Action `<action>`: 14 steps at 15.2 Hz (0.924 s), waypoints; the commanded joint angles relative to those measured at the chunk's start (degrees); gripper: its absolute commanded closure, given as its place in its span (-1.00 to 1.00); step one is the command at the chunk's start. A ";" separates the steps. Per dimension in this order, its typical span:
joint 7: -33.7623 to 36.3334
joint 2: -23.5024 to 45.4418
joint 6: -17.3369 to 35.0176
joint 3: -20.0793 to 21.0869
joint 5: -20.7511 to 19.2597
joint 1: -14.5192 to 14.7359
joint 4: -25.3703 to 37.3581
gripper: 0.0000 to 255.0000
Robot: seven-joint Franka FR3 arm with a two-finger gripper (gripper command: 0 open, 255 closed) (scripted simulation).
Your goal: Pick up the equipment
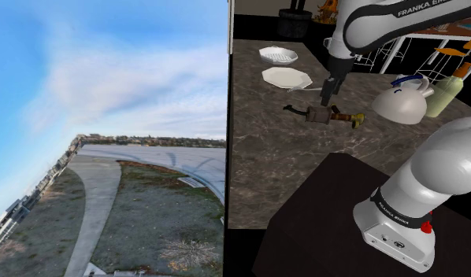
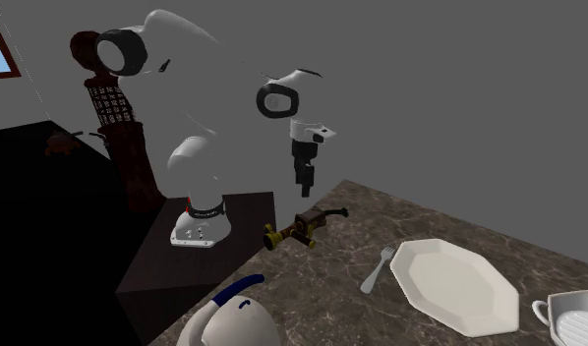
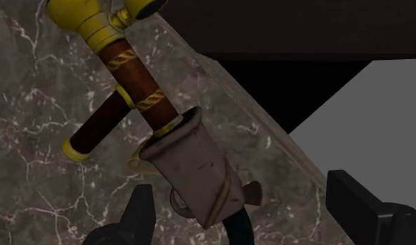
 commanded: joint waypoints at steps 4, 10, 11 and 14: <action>-2.36 6.96 7.60 -3.21 -5.29 -3.50 -0.06 -1.00; -1.31 10.27 13.21 -3.65 -6.24 -3.79 -2.42 -1.00; -1.12 10.90 14.17 -3.72 -6.41 -3.84 -2.76 -1.00; -1.10 11.12 14.70 -3.82 -6.55 -3.94 -3.05 1.00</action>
